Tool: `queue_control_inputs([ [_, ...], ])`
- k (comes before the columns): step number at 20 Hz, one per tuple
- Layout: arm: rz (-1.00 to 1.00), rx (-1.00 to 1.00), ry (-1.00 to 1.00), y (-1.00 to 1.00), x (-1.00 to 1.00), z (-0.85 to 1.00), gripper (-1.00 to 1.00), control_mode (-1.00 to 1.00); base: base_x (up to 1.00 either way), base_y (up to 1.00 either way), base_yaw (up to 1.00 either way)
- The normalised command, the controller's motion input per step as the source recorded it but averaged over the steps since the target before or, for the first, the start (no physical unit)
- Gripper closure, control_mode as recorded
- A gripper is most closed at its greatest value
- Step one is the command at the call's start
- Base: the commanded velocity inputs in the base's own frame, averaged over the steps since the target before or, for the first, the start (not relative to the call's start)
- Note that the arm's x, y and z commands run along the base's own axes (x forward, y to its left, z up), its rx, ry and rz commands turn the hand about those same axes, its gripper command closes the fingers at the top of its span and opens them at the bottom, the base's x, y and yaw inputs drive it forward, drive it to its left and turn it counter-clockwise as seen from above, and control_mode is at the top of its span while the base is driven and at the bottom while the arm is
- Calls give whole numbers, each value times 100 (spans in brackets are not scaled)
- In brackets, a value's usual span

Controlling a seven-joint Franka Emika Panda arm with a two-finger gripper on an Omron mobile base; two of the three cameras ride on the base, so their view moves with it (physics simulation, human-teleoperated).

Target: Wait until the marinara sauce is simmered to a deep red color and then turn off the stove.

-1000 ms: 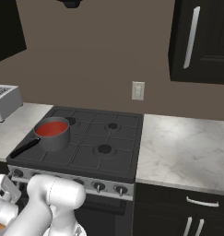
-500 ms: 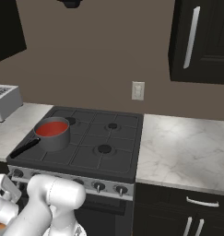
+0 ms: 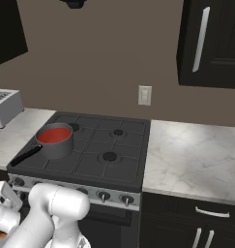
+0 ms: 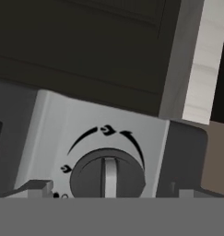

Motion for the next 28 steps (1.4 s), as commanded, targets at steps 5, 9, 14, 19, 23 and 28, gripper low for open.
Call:
queue_control_inputs([
  [5, 0, 0, 0, 0, 13, 0, -100, -100, 0, 0, 0],
  [9, 0, 0, 0, 0, 9, 0, -100, -100, 0, 0, 0],
  [14, 0, 0, 0, 0, 1, 0, -100, -100, 0, 0, 0],
  [19, 0, 0, 0, 0, 14, 0, -100, -100, 0, 0, 0],
  [23, 0, 0, 2, 0, 16, 0, -100, -100, 0, 0, 0],
  [28, 0, 0, 0, 0, 6, 0, -100, -100, 0, 0, 0],
])
